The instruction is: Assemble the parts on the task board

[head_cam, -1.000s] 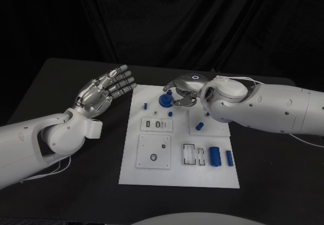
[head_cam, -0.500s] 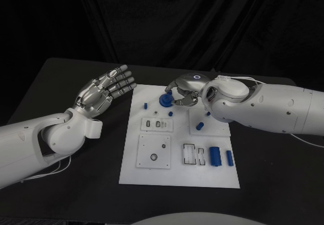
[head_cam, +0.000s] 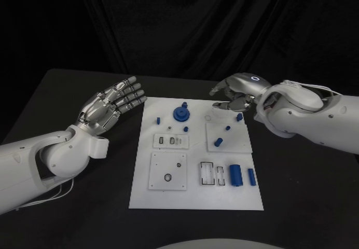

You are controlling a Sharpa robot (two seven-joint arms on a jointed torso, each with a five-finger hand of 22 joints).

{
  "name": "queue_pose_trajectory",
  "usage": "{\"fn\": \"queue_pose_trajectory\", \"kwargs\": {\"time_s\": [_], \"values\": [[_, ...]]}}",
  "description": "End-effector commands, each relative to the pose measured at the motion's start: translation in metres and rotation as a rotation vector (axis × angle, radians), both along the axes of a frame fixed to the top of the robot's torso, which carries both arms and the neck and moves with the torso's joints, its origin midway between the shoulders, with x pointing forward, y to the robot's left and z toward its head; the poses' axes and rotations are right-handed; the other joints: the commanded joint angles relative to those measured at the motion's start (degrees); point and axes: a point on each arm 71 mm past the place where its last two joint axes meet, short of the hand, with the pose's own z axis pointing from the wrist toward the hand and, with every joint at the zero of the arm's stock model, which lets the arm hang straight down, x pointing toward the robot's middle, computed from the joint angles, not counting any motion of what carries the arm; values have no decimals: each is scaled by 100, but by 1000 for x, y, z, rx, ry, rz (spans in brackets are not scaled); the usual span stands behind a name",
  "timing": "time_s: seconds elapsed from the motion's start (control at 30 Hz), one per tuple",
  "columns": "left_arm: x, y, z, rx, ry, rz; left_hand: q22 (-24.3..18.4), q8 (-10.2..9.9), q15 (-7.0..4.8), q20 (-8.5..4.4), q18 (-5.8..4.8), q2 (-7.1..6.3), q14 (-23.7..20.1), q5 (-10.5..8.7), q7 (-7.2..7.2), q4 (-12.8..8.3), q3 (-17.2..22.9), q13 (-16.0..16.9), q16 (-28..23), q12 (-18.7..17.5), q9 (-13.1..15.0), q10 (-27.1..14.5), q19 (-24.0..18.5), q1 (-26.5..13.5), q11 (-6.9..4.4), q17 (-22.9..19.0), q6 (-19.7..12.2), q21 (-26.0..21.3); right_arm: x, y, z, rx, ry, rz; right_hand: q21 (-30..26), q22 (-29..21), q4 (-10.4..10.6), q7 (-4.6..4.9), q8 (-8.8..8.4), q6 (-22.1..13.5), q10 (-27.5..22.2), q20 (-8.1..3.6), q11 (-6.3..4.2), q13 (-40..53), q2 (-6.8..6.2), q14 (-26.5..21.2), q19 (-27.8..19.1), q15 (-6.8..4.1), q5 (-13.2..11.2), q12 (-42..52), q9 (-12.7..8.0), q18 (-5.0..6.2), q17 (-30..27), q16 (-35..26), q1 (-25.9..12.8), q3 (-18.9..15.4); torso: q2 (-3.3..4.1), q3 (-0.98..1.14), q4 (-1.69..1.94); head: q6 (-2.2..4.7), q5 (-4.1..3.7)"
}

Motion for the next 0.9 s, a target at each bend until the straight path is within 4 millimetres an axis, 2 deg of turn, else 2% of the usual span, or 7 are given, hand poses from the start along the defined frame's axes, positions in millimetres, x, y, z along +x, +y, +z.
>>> {"fn": "queue_pose_trajectory", "kwargs": {"time_s": [0.03,0.2,0.37,0.57,0.73,0.83,0.9], "values": [[-2,4,8,-94,-98,38,8,39,25,6,-85,-2,4,14,44,-2,36,5,24,20,9,14,28,-77,34,7,54,19,-7,-16,4,65,-34,-27,-3,869,22,6,19,50,568,24,34,1458,-16,540,9,37,-2,10,-10,89,1335,-43,-48,-26,-37,0,-13,-21,-11],[-2,1,7,-95,-94,29,4,39,27,6,-87,-6,9,14,47,-3,44,5,34,20,8,18,21,-82,36,9,50,13,-16,-52,-6,78,-42,-103,-59,845,156,-42,-47,68,489,18,2,1370,-77,504,-19,17,-278,-40,-84,103,1237,-130,-49,-121,-51,4,-10,-5,-92],[-3,-4,5,-100,-87,15,2,39,28,6,-87,-6,10,14,48,-4,45,4,35,12,8,16,17,-83,37,9,48,8,-23,-77,-22,79,-32,-156,-93,831,249,-76,-105,37,450,-2,-27,1326,-127,491,-32,-6,-403,-67,-142,109,1197,-167,-30,-187,-65,3,-26,13,-39],[-3,-4,4,-99,-83,14,0,38,31,7,-89,-6,13,15,50,-4,51,3,43,12,8,16,13,-85,39,9,46,5,-26,-89,-37,76,-25,-177,-123,821,379,-82,-138,45,417,-19,-36,1285,-189,483,-39,-19,-557,-93,-198,114,1170,-195,-3,-270,-58,15,-42,2,-45],[-3,-4,3,-99,-81,11,0,38,31,7,-89,-6,13,15,50,-4,51,3,43,12,8,16,13,-85,39,9,46,5,-25,-92,-44,68,-11,-187,-151,809,459,-75,-156,40,389,-22,-34,1251,-219,475,-48,-20,-654,-115,-232,119,1144,-221,33,-313,-61,0,9,-1,-79],[-3,-5,3,-99,-78,8,-2,38,37,7,-93,-3,16,16,53,-4,62,3,50,12,7,16,8,-90,42,10,45,1,-24,-92,-46,63,-2,-189,-163,803,470,-73,-157,42,380,-22,-32,1240,-223,469,-54,-19,-669,-122,-237,121,1127,-237,47,-318,-59,5,24,-8,-98],[-3,-5,2,-98,-77,7,-5,36,41,8,-97,0,18,16,56,-3,72,2,57,9,6,15,2,-94,44,10,40,-3,-23,-91,-48,58,8,-190,-178,794,480,-74,-159,43,365,-21,-31,1224,-231,466,-62,-17,-687,-133,-244,125,1117,-246,69,-325,-57,8,18,-11,-99]]}}
